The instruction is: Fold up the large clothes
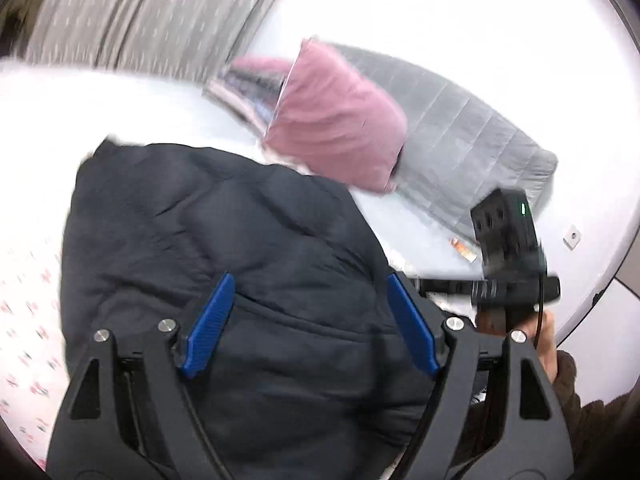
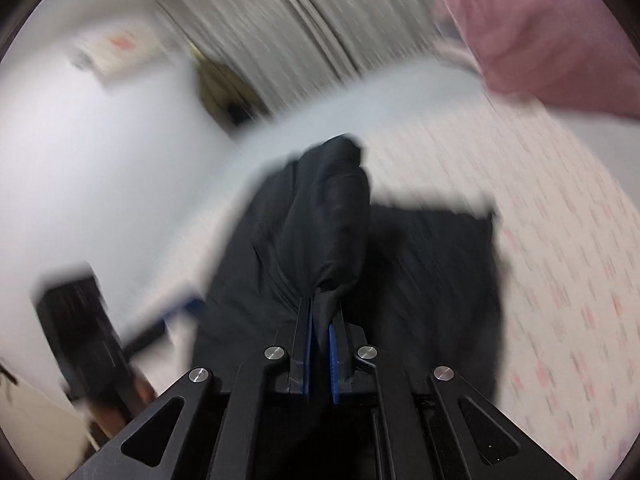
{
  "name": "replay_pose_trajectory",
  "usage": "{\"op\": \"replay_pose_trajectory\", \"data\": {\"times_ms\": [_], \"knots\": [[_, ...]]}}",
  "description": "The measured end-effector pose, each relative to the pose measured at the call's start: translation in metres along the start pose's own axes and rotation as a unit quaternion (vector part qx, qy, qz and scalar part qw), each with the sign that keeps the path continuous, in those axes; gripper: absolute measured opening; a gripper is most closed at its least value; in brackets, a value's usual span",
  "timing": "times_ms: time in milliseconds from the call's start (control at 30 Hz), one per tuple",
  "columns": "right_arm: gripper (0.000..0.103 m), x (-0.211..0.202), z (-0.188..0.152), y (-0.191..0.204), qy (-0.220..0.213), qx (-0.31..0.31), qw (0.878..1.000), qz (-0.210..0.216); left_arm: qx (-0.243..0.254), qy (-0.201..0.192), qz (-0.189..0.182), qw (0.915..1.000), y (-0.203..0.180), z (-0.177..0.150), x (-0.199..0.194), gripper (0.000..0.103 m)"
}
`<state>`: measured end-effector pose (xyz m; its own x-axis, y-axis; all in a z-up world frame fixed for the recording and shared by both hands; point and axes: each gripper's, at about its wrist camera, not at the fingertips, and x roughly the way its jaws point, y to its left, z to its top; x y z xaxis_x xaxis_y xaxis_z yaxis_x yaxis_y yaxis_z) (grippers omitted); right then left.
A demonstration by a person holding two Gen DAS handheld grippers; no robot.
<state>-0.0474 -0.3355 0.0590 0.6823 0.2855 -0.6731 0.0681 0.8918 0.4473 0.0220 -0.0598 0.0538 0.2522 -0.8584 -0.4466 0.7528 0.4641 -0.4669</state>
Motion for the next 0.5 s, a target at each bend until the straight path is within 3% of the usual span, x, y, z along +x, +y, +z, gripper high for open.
{"op": "replay_pose_trajectory", "data": {"times_ms": [67, 167, 200, 233, 267, 333, 433, 500], "knots": [[0.014, 0.014, -0.012, -0.017, 0.032, 0.005, 0.999, -0.018, 0.014, 0.024, 0.013, 0.9995, -0.004, -0.009, 0.018, 0.078], [0.027, -0.008, -0.008, -0.032, 0.008, 0.023, 1.000, -0.008, 0.070, 0.039, 0.052, 0.9954, -0.024, -0.020, 0.028, 0.078], [0.044, -0.017, -0.008, -0.036, -0.009, 0.031, 0.999, -0.005, 0.082, 0.043, 0.059, 0.9940, -0.030, -0.022, 0.030, 0.078], [0.079, -0.029, -0.006, -0.046, -0.031, 0.049, 0.998, -0.007, 0.089, 0.046, 0.060, 0.9932, -0.034, -0.024, 0.030, 0.079], [0.092, -0.034, -0.005, -0.052, -0.044, 0.065, 0.997, -0.014, 0.094, 0.046, 0.062, 0.9926, -0.040, -0.028, 0.028, 0.079], [0.094, -0.033, -0.001, -0.069, -0.048, 0.108, 0.993, -0.014, 0.101, 0.048, 0.068, 0.9914, -0.042, -0.031, 0.028, 0.079], [0.094, -0.014, 0.002, -0.081, -0.005, 0.154, 0.987, 0.053, 0.111, 0.050, 0.075, 0.9897, -0.045, -0.036, 0.023, 0.079], [0.094, 0.001, 0.003, -0.069, 0.011, 0.147, 0.987, 0.070, 0.118, 0.053, 0.077, 0.9887, -0.042, -0.035, 0.028, 0.079]]}}
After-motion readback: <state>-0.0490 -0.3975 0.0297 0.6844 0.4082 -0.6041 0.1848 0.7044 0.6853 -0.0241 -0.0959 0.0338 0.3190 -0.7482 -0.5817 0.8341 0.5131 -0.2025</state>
